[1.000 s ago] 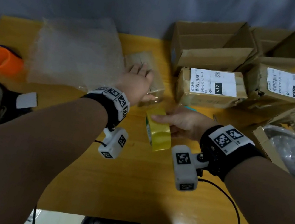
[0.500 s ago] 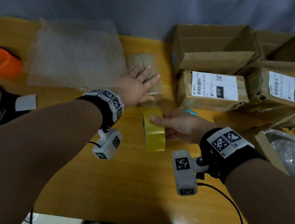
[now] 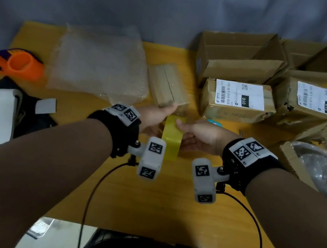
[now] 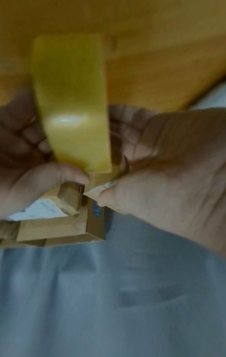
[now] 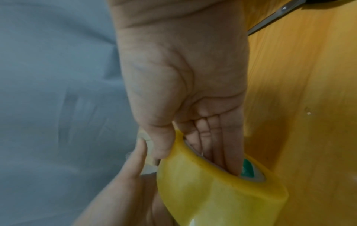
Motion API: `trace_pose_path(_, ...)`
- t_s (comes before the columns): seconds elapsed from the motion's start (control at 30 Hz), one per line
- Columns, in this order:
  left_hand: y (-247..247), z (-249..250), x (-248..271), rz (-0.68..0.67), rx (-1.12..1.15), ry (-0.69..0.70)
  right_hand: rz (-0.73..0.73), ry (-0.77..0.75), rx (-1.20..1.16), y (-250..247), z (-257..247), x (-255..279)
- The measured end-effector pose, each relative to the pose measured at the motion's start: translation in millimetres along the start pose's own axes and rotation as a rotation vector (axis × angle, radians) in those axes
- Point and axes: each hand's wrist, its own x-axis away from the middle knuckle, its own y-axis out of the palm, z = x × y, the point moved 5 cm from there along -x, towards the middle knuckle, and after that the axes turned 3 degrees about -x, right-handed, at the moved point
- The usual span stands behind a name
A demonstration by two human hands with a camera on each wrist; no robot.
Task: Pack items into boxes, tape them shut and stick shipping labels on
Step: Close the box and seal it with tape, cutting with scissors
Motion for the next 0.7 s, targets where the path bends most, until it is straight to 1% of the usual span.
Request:
trace_pose_path(0.07,5,7,6,0.107,0.045,-0.013,0.000,0.005,-0.001,2,2,2)
trace_pose_path(0.1,8,10,7,0.128,0.079,-0.010,0.003,0.003,-0.003,3,3,3)
trace_pose_path(0.2,16,11,9,0.049,0.215,-0.040,0.029,-0.011,-0.016,4,3,5)
trace_pose_path(0.23,16,10,9,0.060,0.223,-0.034,0.048,-0.020,0.005,4,2,5)
trace_pose_path(0.3,8,6,7,0.172,0.199,-0.017,0.119,-0.054,0.107,1,-3,6)
trace_pose_path(0.37,0,3,6,0.268,0.137,-0.032,0.230,-0.133,0.196,-7,-12,8)
trace_pose_path(0.47,-10,-3,9,0.282,0.040,-0.044,0.391,-0.318,0.194,-22,-23,10)
trace_pose_path(0.53,-17,-7,10,0.256,-0.038,0.009,0.510,-0.481,0.360,-30,-31,8)
trace_pose_path(0.6,-25,-11,12,0.238,-0.177,0.086,0.561,-0.602,0.598,-26,-36,6)
trace_pose_path(0.63,-30,-13,12,0.240,-0.237,0.120,0.534,-0.640,0.721,-20,-38,4)
trace_pose_path(0.7,-37,-16,12,0.237,-0.307,0.166,0.415,-0.668,0.952,-1,-40,-1)
